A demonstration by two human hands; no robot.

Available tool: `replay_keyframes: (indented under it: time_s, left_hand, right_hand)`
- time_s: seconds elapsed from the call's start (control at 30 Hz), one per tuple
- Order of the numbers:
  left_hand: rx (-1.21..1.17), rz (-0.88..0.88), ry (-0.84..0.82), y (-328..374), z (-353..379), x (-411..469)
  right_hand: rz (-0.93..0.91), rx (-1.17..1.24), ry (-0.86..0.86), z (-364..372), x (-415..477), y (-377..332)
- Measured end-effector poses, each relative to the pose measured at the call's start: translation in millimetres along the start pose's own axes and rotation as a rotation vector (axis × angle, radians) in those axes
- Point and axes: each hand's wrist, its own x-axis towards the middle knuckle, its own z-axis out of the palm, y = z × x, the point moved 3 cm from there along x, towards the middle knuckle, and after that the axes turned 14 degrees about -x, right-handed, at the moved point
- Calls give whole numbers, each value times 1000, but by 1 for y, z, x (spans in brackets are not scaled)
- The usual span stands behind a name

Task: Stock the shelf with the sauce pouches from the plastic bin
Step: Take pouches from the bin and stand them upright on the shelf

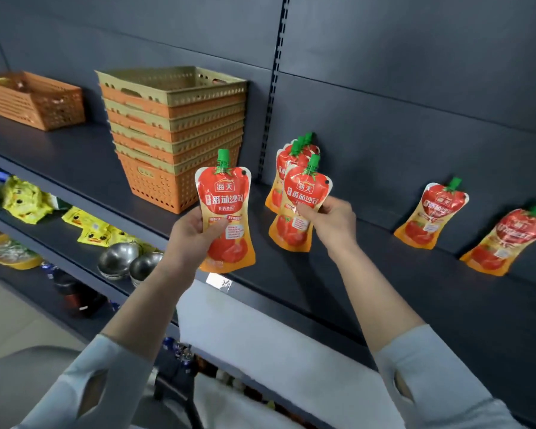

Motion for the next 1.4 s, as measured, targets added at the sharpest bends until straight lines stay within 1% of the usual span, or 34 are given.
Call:
replay_keyframes:
  time_s: [0.17, 0.33, 0.47, 0.7, 0.8, 0.87, 0.93, 0.97, 1.0, 1.03, 1.1, 1.13, 1.17, 1.2, 1.27, 1.4]
  left_hand:
    - [26, -16, 0, -7, -2, 19]
    - [34, -19, 22, -14, -5, 31]
    - [24, -39, 38, -20, -7, 39]
    - [20, -60, 42, -24, -8, 45]
    - [28, -58, 22, -25, -3, 49]
    - [41, -54, -4, -26, 1, 51]
    - [53, -57, -37, -27, 5, 53]
    - [56, -64, -60, -28, 7, 54]
    - [62, -71, -88, -29, 10, 55]
    - [70, -74, -120, -30, 14, 56]
    - [87, -73, -176, -32, 21, 58]
    - [93, -70, -201, -32, 24, 58]
    - [99, -70, -220, -33, 27, 59]
    - [106, -73, -235, -34, 29, 59]
    - [129, -69, -244, -37, 31, 62]
    - [174, 3, -175, -53, 30, 73]
  right_hand:
    - [7, -84, 11, 38, 39, 6]
    - [25, -77, 37, 62, 63, 8]
    - [1, -80, 42, 73, 78, 2]
    - [-28, -60, 3, 82, 85, -4]
    - [-39, -72, -17, 78, 84, -6]
    - [-69, -41, 31, 65, 76, -10]
    - [-162, 23, 181, 45, 63, -16]
    - [-218, 40, 223, 36, 55, -21]
    - [-264, 43, 194, 29, 48, -27]
    - [-295, 43, 93, 27, 42, -32]
    - [-301, 57, -199, 32, 34, -40]
    - [-296, 66, -299, 35, 33, -42]
    - [-299, 69, -349, 36, 34, -42]
    - [-301, 66, -362, 37, 34, -43]
    - [-304, 38, -334, 37, 39, -41]
    - [-313, -31, -175, 38, 45, -33]
